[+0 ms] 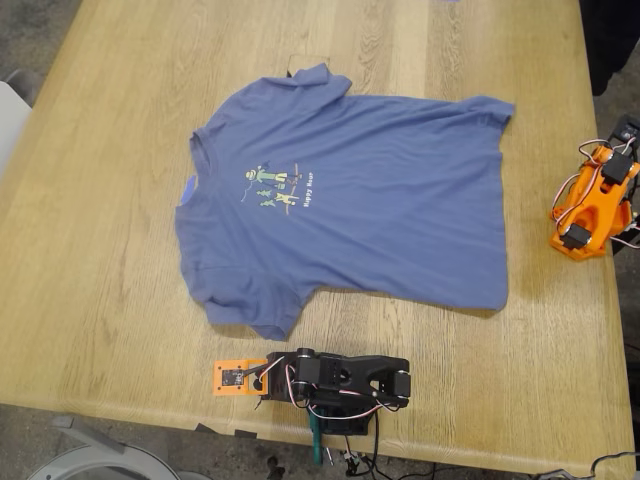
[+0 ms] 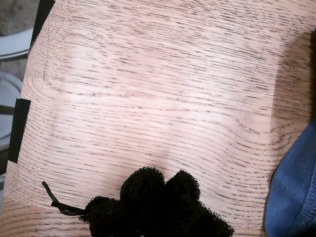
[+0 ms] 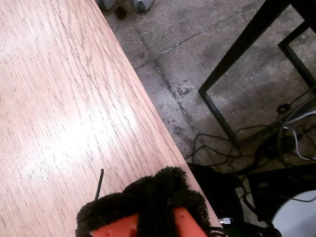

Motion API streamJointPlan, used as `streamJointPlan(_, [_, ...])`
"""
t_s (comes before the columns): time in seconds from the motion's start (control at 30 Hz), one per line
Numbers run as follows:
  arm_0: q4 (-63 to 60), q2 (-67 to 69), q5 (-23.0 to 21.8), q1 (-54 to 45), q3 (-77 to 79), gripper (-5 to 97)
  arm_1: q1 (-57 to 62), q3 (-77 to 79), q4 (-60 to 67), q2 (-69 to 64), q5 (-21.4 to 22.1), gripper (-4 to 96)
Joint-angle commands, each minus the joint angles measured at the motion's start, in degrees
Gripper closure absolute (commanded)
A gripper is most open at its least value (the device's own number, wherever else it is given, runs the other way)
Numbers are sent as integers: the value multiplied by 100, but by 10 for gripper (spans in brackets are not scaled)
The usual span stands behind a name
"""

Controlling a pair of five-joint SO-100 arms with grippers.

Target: Fold a T-shirt

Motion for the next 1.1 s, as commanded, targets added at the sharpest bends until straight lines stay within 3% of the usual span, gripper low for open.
streamJointPlan(0.0, [-677, 668, -132, 993, -70, 918, 316, 404, -378, 53, -53, 911])
streamJointPlan(0.9, [-721, 668, -141, 1011, -70, 918, 343, 404, -396, 53, -53, 911])
streamJointPlan(1.07, [-2408, 668, 26, 1081, -79, 918, 132, 290, -1564, 53, -70, 911])
